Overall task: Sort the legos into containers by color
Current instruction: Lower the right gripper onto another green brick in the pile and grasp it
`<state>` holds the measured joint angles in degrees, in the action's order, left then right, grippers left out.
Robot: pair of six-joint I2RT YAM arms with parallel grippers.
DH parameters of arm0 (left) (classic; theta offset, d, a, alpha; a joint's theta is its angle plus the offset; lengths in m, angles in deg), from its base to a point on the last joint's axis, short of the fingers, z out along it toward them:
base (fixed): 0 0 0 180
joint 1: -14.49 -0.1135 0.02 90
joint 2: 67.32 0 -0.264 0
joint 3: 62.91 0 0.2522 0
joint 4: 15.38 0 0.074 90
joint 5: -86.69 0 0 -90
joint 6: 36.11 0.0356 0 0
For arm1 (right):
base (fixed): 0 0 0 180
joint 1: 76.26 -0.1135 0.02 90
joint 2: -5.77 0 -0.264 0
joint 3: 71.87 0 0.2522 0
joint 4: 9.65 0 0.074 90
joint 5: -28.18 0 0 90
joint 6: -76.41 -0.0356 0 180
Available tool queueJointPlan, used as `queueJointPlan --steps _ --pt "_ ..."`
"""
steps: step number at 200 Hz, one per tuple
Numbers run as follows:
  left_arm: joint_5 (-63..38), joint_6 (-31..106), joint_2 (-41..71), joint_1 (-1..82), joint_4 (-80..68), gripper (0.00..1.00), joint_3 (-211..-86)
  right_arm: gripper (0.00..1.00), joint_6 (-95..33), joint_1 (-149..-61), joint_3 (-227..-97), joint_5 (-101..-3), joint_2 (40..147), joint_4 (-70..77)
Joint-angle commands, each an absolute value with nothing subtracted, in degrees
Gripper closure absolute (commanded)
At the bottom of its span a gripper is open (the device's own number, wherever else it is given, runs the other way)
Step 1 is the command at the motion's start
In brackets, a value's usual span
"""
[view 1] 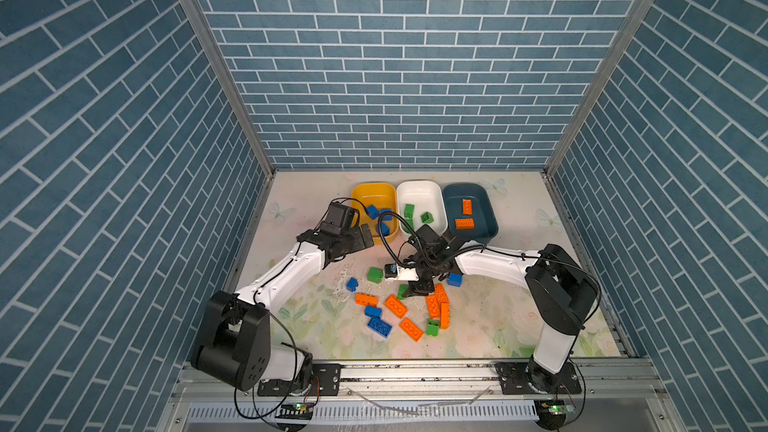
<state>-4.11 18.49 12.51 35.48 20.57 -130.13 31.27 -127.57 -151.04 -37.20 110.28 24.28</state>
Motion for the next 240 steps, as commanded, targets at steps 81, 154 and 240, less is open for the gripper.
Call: queueJointPlan --steps 81,154,240 --pt "-4.58 17.85 14.55 35.58 20.61 0.01 -130.28 0.49 32.38 -128.94 -152.88 -35.91 116.41 23.35" --pt "-4.63 18.32 15.63 35.57 21.76 0.01 -131.51 0.61 31.93 -129.25 -152.42 -35.26 116.81 21.57" --pt "1.35 24.48 15.03 42.28 30.99 0.01 -134.64 0.71 15.64 -118.5 -145.66 -33.75 100.5 5.11"
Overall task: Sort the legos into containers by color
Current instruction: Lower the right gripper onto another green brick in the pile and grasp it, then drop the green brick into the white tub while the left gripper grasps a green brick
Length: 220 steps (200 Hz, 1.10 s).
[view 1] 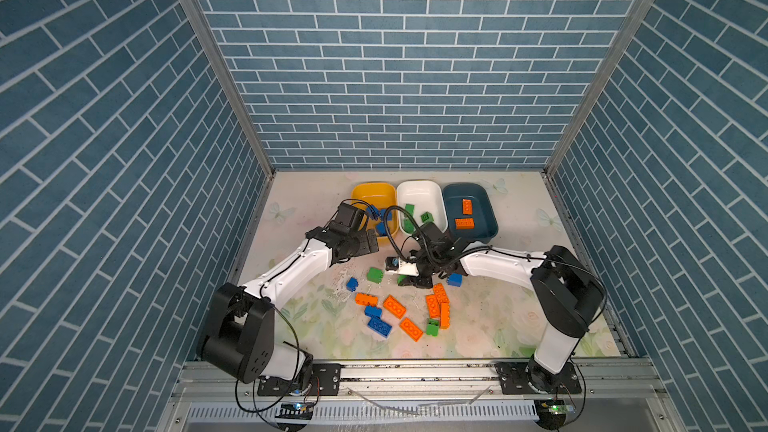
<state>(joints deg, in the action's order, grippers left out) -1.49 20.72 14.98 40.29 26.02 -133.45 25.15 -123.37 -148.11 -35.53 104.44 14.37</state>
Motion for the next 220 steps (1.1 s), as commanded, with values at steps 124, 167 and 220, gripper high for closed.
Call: queueJointPlan --steps 124,167,220 --pt "-3.7 34.76 29.05 49.78 32.55 0.09 -136.51 0.59 -9.68 -110.52 -169.22 -61.17 122.31 4.7" --pt "-3.31 34.61 31.03 50.48 31.99 0.16 -136.78 0.29 -12.1 -110.51 -174.46 -60.63 122.31 12.71" --pt "-3.05 34.67 31.35 50.76 32.07 0.43 -136.96 0.14 -15.69 -110.62 -163.53 -62.48 110.32 9.59"
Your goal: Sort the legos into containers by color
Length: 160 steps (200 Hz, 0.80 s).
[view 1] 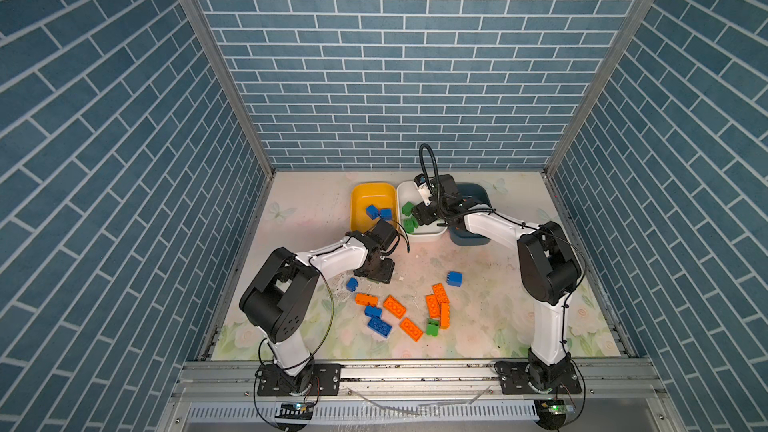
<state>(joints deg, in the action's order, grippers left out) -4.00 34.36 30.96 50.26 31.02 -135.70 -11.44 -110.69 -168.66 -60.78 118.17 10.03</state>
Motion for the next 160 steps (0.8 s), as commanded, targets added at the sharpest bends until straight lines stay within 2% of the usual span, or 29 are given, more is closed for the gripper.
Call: queueJointPlan --steps 1,9,13,65,123,160 --pt "-3.05 34.66 31.37 50.73 32.06 0.44 -136.96 0.13 -15.79 -110.67 -163.25 -62.63 109.99 9.45" --pt "-3.13 34.7 31.33 50.71 32.04 0.46 -137.05 0.02 -16.98 -110.62 -160.75 -63.25 107.68 8.22" --pt "-3.14 34.71 31.34 50.75 32.11 0.47 -137.18 0.01 -17.79 -110.62 -159.45 -63.5 106.61 7.71" --pt "-4.86 35.13 30.24 51.02 31.98 0.61 -139.28 0.01 -23.38 -110.54 -145.82 -66.1 94.87 7.14" --pt "-9.5 33.27 30.3 51.11 26.1 0.62 -147.91 0.03 -30.49 -110.48 -137.86 -66.87 90.09 7.54" --pt "-9.97 29.55 37.19 50.99 20.32 0.62 -158.35 0.04 -35.53 -110.45 -132.9 -68.94 85.75 4.17"
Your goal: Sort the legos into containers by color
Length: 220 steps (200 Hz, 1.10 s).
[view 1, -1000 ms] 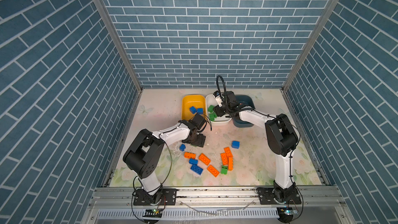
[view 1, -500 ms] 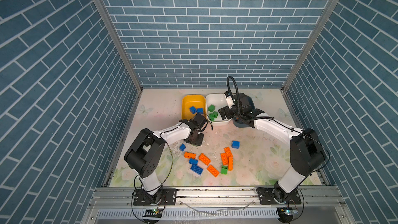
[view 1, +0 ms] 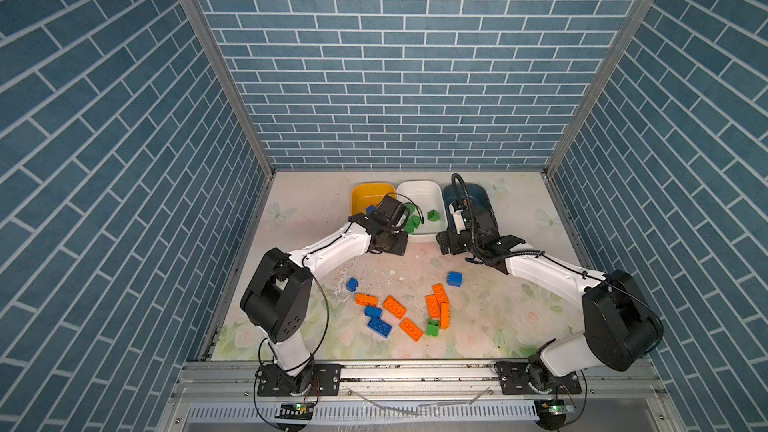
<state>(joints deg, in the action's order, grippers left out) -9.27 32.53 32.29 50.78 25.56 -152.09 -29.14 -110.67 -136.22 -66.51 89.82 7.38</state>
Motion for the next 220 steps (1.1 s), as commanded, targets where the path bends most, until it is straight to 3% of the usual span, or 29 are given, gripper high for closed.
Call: queueJointPlan --steps 1,43,83,117,138,173,220 --pt "-9.94 29.5 37.54 50.98 20.29 0.62 -158.73 0.04 -35.64 -110.45 -132.78 -69.02 85.66 4.14" --pt "-7.88 25.76 52.24 50.37 23.78 0.62 -176.95 0.07 -33.57 -110.4 -127.14 -67.56 79.07 4.4" --pt "-8.34 25.48 63.06 49.65 25.9 0.6 -191.02 0.09 -30.91 -110.51 -123.05 -58.9 72.76 7.95" --pt "-7.57 24.07 68.61 49.71 29.13 0.45 -199.83 0.12 -37.02 -110.53 -120.16 -57.83 69.94 12.39" --pt "-7.92 23.32 67.96 49.73 28.84 0.23 -199.75 0.12 -40.52 -110.62 -119.56 -57.1 70.82 15.67" --pt "-8.65 22.54 63.51 49.73 26.23 0.15 -194.62 0.22 -44.02 -113.24 -121.34 -52.22 74.15 20.86" --pt "-10.32 22.34 56.29 49.83 21.4 0.04 -186.25 0.24 -49.6 -121.68 -123.52 -55.83 78.98 27.2"
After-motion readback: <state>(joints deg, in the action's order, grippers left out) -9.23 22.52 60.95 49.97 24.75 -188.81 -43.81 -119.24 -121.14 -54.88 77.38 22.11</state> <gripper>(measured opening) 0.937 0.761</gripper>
